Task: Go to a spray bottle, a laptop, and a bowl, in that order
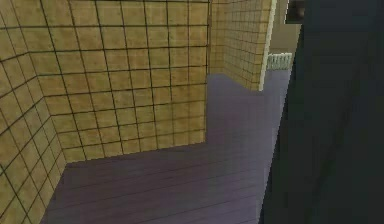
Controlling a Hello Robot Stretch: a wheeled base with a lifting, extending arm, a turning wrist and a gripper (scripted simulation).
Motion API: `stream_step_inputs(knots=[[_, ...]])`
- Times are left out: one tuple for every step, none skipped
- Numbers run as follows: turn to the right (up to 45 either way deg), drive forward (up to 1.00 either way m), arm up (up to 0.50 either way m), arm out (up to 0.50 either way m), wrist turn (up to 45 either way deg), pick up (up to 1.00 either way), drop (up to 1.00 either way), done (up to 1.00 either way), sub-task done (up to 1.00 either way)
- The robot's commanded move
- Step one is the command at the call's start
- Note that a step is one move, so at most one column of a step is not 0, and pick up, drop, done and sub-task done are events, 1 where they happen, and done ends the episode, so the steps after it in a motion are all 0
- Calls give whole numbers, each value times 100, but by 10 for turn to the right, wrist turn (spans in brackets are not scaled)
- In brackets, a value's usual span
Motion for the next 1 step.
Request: stream_step_inputs(knots=[[0, 60, 0, 0, 0, 0, 0, 0, 0]])
